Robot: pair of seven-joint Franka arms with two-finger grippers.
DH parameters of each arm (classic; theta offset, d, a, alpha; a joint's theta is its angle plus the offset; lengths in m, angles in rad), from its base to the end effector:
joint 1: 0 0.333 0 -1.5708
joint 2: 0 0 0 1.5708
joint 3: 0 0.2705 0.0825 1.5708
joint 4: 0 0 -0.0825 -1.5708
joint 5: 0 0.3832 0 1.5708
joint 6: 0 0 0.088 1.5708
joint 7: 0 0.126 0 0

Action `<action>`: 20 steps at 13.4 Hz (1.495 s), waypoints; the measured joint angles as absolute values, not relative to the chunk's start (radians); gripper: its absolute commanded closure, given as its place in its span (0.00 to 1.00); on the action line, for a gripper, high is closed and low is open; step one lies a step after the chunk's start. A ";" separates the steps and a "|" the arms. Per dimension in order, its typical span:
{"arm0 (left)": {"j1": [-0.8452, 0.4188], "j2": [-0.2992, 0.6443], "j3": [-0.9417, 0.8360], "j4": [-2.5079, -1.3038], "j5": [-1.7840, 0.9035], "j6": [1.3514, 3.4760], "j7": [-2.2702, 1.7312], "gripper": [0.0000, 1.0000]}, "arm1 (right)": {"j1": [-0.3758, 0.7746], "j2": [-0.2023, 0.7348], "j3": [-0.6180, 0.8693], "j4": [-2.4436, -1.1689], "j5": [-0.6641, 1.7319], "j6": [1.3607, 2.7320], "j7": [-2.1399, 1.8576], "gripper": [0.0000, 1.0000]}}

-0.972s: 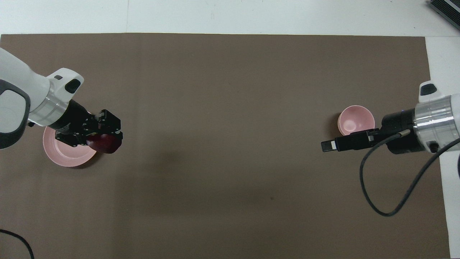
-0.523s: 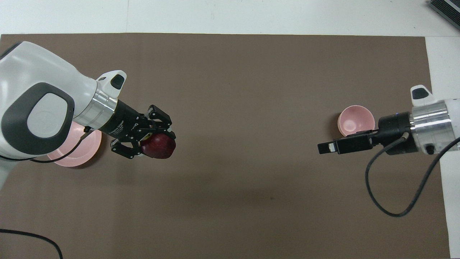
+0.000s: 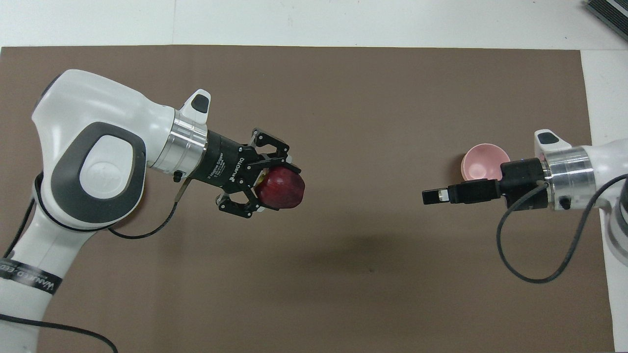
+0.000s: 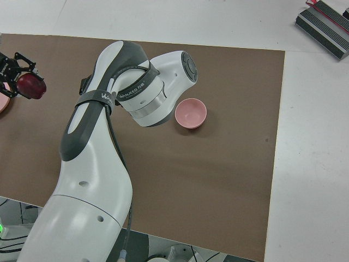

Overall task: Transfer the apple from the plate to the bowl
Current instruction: 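Lift the apple with the left gripper while the right gripper advances, then carry the apple with the left gripper toward the right gripper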

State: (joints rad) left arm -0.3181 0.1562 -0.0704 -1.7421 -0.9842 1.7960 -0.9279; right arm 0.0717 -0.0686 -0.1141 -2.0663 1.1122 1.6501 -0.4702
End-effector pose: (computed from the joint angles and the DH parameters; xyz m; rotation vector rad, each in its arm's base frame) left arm 0.5257 -0.3060 0.4527 2.1168 0.9341 -0.8266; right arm 0.5180 0.0838 0.4373 -2.0093 -0.1156 0.0297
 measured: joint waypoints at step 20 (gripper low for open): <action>-0.407 0.212 -0.308 -1.841 -1.607 2.109 -0.940 1.00 | 0.113 -0.070 -0.110 -2.083 1.180 1.593 -0.125 0.00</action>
State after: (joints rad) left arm -0.4069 0.2118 -0.3085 -1.8414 -1.6072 2.1090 -0.9405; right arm 0.1135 -0.0701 -0.1098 -2.0834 1.1801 1.5925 -0.1248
